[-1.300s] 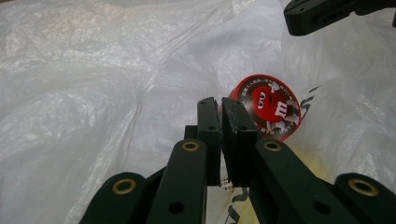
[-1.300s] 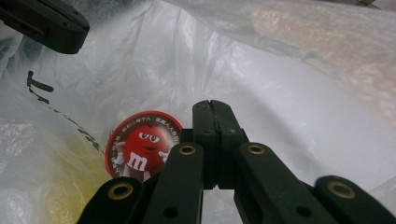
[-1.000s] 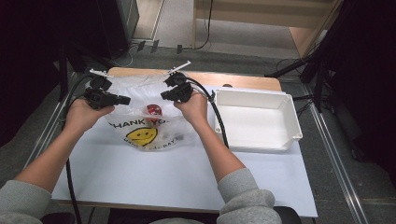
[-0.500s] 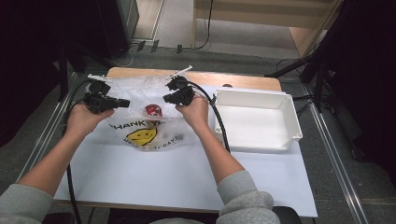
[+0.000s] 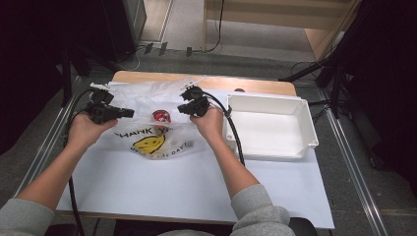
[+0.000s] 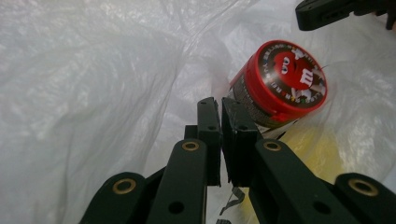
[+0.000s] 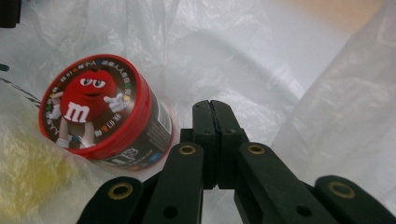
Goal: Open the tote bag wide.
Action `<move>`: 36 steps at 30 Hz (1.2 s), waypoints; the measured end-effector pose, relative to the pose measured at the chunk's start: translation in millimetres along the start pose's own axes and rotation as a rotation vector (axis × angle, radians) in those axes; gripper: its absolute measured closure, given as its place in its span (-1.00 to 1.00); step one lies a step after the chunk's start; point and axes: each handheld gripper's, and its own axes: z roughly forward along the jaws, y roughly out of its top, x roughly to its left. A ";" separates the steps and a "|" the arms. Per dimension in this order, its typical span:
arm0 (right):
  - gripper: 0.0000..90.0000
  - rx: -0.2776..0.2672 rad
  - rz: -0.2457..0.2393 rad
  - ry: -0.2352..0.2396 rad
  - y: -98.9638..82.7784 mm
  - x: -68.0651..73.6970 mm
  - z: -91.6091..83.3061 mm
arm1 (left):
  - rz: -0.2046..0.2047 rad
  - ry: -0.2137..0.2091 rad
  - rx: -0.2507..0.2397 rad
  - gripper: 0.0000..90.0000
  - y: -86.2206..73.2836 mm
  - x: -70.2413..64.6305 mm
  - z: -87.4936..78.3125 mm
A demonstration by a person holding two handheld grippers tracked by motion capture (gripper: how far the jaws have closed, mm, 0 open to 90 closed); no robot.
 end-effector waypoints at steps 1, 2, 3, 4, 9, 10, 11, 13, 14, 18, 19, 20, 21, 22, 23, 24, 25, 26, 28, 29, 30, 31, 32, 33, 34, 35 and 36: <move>1.00 0.003 0.003 -0.001 -1.2 -0.9 0.8 | -0.002 -0.001 -0.002 0.94 -0.1 0.1 0.6; 1.00 0.010 0.017 0.002 -3.6 -2.0 2.0 | -0.002 -0.001 -0.005 0.94 -0.2 0.0 1.1; 1.00 0.013 0.019 0.001 -4.2 -2.3 2.1 | -0.001 0.000 -0.009 0.94 -0.4 -0.3 1.4; 1.00 0.013 0.019 0.001 -4.2 -2.3 2.1 | 0.000 -0.002 -0.012 0.94 -0.8 -0.1 1.9; 1.00 0.007 0.026 -0.006 -8.0 -3.9 3.6 | -0.016 -0.001 -0.010 0.94 -5.2 2.7 6.2; 1.00 0.008 0.025 -0.001 -8.9 -4.5 4.0 | -0.020 -0.002 -0.011 0.94 -6.0 3.3 6.8; 1.00 0.010 0.029 -0.002 -9.9 -4.8 4.5 | -0.022 -0.005 -0.012 0.94 -6.8 3.7 7.5; 1.00 0.013 0.031 -0.004 -11.9 -5.4 5.4 | -0.023 -0.003 -0.008 0.94 -8.1 4.1 8.8; 1.00 0.010 0.035 -0.004 -12.9 -5.8 5.8 | -0.024 -0.006 -0.011 0.94 -9.0 4.1 9.5; 1.00 0.008 0.043 -0.005 -15.5 -7.3 7.4 | -0.028 -0.009 -0.006 0.94 -10.6 4.4 11.8; 1.00 0.008 0.041 -0.006 -15.8 -7.6 7.7 | -0.029 -0.009 -0.006 0.94 -10.7 4.3 12.2; 1.00 0.011 0.040 -0.008 -16.1 -8.0 7.9 | -0.027 -0.009 -0.006 0.93 -10.8 4.3 12.7; 1.00 0.009 0.041 -0.009 -16.4 -8.3 8.3 | -0.027 -0.011 -0.005 0.94 -11.0 4.1 13.3; 1.00 0.010 0.044 -0.008 -16.6 -8.5 8.5 | -0.027 -0.010 -0.005 0.93 -11.5 3.9 14.3; 1.00 0.014 0.046 -0.010 -16.9 -8.8 8.7 | -0.024 -0.011 -0.005 0.93 -12.2 3.8 15.1; 1.00 0.014 0.048 -0.008 -17.2 -9.0 9.2 | -0.027 -0.011 -0.010 0.93 -13.5 3.8 16.0; 1.00 0.013 0.049 -0.006 -17.6 -9.2 9.7 | -0.030 -0.013 -0.013 0.93 -15.0 4.1 16.9; 1.00 0.015 0.050 -0.008 -18.0 -9.0 9.9 | -0.031 -0.013 -0.014 0.93 -16.6 4.4 17.8; 1.00 0.016 0.051 -0.009 -18.9 -8.7 10.7 | -0.034 -0.011 -0.022 0.93 -20.4 5.4 19.6; 1.00 0.015 0.047 -0.010 -19.2 -8.9 11.0 | -0.037 -0.012 -0.024 0.94 -21.7 6.0 20.2; 1.00 0.015 0.046 -0.012 -19.5 -8.9 11.5 | -0.037 -0.009 -0.025 0.94 -22.5 6.4 20.8; 1.00 0.015 0.049 -0.012 -19.8 -8.4 12.0 | -0.040 -0.010 -0.027 0.94 -23.2 6.6 21.2; 1.00 0.015 0.053 -0.012 -20.2 -8.0 12.7 | -0.042 -0.008 -0.030 0.94 -23.8 7.0 21.9; 1.00 0.017 0.048 -0.014 -21.2 -7.8 14.3 | -0.043 -0.002 -0.038 0.94 -24.6 7.1 22.2; 1.00 0.017 0.048 -0.014 -21.2 -7.8 14.3 | -0.041 0.000 -0.045 0.94 -25.4 7.7 22.5; 1.00 0.016 0.048 -0.016 -21.7 -7.7 15.1 | -0.044 0.001 -0.048 0.94 -26.3 8.7 23.0; 1.00 0.014 0.048 -0.017 -22.3 -7.8 15.7 | -0.049 0.004 -0.050 0.94 -27.3 9.6 23.6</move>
